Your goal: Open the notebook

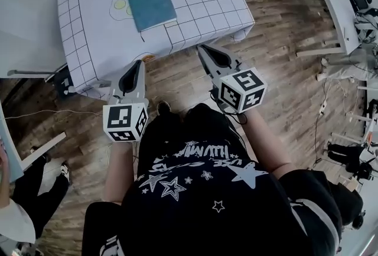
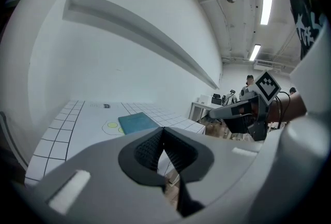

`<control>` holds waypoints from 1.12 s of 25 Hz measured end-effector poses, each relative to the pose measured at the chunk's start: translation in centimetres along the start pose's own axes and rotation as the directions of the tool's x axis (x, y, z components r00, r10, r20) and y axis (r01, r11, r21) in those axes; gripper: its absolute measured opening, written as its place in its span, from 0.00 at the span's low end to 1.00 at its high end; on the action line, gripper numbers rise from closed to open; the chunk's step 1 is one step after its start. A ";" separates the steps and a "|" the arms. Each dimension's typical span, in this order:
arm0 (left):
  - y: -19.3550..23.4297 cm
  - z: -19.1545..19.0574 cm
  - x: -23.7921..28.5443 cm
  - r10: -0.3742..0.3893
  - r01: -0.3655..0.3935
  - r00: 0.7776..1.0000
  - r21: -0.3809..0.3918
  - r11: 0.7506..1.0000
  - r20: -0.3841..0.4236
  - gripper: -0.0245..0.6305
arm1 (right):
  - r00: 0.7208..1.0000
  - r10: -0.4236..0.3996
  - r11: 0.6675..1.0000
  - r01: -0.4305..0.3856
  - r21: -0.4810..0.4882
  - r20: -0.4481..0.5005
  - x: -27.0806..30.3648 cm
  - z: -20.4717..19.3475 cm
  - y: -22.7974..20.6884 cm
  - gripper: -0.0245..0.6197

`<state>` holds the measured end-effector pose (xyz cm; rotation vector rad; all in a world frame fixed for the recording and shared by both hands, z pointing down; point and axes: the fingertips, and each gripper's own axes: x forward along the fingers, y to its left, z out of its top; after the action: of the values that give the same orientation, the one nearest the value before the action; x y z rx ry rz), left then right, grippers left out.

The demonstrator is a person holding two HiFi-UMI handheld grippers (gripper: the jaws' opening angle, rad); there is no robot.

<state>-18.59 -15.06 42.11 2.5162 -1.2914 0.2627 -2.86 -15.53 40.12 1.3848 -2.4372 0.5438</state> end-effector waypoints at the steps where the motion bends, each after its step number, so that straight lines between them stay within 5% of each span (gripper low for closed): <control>1: 0.0 -0.3 0.2 -0.004 0.004 1.000 0.000 1.000 -0.006 0.05 | 1.000 -0.007 1.000 0.007 0.005 -0.007 0.1 -0.2 -0.3 0.07; 7: -0.4 -0.9 1.9 -0.012 0.013 0.999 0.010 1.000 -0.037 0.05 | 1.000 -0.017 0.999 0.017 0.041 -0.010 1.0 -0.4 -2.1 0.07; 19: -1.6 0.9 8.1 0.077 -0.069 0.995 0.124 0.990 -0.061 0.11 | 0.994 0.103 0.994 -0.103 0.019 0.031 5.3 3.1 -8.4 0.07; 28: -3.2 0.9 15.4 0.173 -0.122 0.975 0.309 0.943 -0.142 0.26 | 0.985 0.170 0.985 -0.171 0.018 0.033 7.8 5.3 -15.1 0.07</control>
<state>-7.05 -25.35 45.25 2.5687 -1.4679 0.7401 5.99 -30.96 41.41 1.2073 -2.5983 0.5915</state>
